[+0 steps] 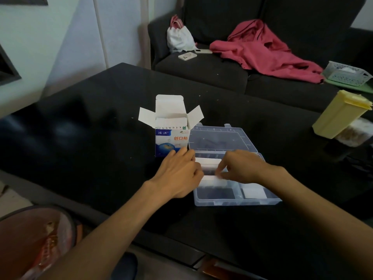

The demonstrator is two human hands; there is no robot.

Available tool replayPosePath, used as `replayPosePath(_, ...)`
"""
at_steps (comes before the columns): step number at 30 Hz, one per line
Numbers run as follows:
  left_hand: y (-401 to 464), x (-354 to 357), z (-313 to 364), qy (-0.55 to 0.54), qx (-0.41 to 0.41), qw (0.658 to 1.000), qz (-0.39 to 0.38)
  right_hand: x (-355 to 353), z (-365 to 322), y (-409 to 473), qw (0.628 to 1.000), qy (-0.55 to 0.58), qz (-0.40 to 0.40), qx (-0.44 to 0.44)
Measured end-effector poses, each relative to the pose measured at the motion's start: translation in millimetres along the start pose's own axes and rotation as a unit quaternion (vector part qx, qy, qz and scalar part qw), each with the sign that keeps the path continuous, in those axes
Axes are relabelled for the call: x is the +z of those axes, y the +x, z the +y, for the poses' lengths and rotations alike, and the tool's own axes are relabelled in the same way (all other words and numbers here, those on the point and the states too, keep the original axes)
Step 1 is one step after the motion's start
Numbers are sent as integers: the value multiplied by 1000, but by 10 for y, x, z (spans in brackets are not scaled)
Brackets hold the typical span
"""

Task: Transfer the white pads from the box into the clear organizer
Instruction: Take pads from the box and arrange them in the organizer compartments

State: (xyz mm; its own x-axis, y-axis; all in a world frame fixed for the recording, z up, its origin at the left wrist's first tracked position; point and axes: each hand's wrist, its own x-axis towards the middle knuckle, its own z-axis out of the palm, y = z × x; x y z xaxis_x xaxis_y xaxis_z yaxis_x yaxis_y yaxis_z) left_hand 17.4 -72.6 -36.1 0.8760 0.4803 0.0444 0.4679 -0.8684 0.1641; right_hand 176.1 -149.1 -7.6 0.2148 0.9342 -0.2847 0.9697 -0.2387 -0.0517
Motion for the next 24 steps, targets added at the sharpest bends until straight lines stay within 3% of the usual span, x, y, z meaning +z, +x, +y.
replayPosePath(9, -17, -41, -25, -47, -7, 999, 13, -101, 17, -63, 999, 33, 25, -24)
replayPosePath(13, -61, -261, -72, -130, -70, 972, 184, -484, -46, -134, 991, 105, 73, -38)
replayPosePath(16, -80, -393, -264, -85, -148, 939, 298, -762, -185, -97, 968, 163, 184, -59)
replayPosePath(19, -77, -375, -468, -46, -213, 930, 297, -919, -391, 90, 949, 168, 245, -101)
replayPosePath(24, -110, -329, -573, -77, -250, 930, 258, -962, -654, 580, 974, 64, 175, -127)
